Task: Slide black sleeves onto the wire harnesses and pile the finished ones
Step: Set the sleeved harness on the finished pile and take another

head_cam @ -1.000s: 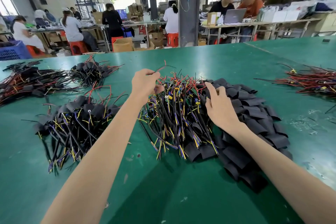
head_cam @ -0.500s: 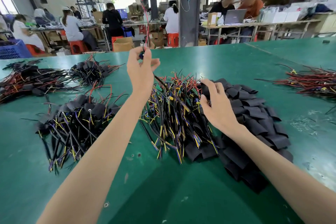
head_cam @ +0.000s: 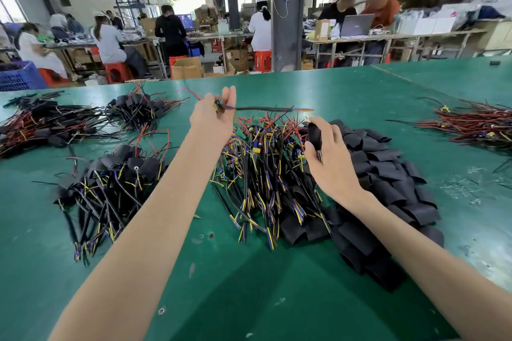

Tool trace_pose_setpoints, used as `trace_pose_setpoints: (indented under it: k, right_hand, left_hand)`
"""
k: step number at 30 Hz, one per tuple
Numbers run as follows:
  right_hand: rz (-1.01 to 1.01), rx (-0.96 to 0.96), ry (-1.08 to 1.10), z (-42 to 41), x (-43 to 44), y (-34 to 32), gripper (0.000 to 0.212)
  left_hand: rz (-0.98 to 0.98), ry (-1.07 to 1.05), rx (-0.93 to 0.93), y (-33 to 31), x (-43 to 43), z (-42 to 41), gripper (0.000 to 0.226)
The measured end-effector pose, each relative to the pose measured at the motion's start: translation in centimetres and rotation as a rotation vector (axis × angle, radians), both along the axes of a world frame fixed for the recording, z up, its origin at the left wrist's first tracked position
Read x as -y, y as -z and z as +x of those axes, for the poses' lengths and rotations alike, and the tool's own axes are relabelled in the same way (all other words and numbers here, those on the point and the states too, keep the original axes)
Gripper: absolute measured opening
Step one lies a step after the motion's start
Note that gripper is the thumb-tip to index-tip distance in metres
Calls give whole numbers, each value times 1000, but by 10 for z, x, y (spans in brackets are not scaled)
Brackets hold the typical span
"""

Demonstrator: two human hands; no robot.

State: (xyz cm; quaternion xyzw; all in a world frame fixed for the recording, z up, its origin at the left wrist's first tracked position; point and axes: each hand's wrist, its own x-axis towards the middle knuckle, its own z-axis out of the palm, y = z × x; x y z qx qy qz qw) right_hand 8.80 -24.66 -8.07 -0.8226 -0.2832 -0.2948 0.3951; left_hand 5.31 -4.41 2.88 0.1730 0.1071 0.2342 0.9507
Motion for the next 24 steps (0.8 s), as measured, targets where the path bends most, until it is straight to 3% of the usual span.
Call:
trace_pose_setpoints:
  k: [3,6,9,11,14,20,24]
  right_hand:
    - [11,-23,-2,-4,-1,-1,43]
    - [8,-23,3,-7,-2,-3,45]
    - [-3,-39,25,-7,-2,-3,50]
    - [-2,-32,38,-8,-3,-3,54]
    - [14,43,-20,-14,-7,-5,56]
    - [110,209,-44,-27,-10,-13,43]
    - [-7,335,-232,-43,-16,-16,43]
  left_hand:
    - [-111,11,42,-5,-2,-3,20]
    - [-45,-64,11,-7,2,-3,12]
    - [62,-160,8,-6,-1,2,15]
    - [33,-139,-21,-1,1,4,19]
    - [-9,-79,-96,11,8,7,26]
    - [-127,-91,-181,22,-2,15,19]
    - [-104,-116,-238,21,5,11,28]
